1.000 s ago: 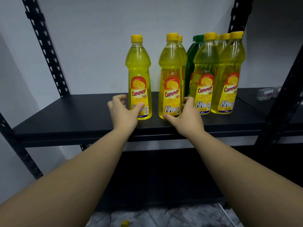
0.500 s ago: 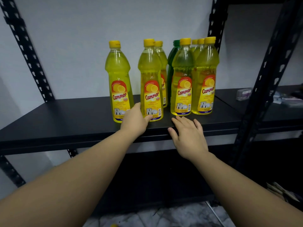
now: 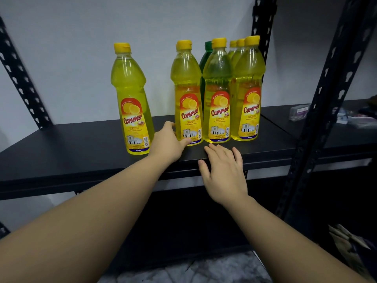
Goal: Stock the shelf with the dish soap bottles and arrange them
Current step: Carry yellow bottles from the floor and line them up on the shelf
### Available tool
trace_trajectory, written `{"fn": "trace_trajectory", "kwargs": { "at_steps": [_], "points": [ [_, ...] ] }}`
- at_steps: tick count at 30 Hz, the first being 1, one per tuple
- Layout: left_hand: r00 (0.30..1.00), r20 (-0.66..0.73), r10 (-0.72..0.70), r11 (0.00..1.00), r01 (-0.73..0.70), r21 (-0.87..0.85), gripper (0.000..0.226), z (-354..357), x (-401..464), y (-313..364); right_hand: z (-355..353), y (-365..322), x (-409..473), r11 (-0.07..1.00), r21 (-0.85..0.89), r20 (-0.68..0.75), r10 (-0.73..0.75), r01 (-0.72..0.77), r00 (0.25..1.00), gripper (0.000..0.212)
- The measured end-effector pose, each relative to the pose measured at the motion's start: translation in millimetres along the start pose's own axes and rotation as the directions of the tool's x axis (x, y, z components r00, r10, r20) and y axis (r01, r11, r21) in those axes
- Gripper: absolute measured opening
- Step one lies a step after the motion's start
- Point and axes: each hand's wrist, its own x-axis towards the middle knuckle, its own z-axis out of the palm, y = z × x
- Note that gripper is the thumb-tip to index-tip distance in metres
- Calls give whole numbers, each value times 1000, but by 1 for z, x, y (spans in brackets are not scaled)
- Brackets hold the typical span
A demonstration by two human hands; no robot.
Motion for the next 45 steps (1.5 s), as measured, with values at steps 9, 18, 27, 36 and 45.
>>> {"fn": "trace_trajectory", "kwargs": {
  "at_steps": [9,18,27,36,45],
  "points": [
    [994,-39,103,994,-105,-37,68,-7,-14,-8,8,-4,-2,1000,-15,-80,19,-21,997,58],
    [932,-347,100,960,-183,-214,34,-64,-64,-58,8,-18,-2,995,-22,-130,94,-98,987,61],
    [972,-214,-93,990,67,-126,78,-84,-40,-75,3,-25,-1,988,-31,-94,150,-154,984,66],
    [971,-181,-158,987,151,-52,76,-68,3,-70,8,-21,-2,989,14,-126,147,-146,981,58],
    [978,-105,-181,984,179,-23,77,-36,66,-72,13,-18,-1,990,10,-154,141,-141,978,64]
  ]
}}
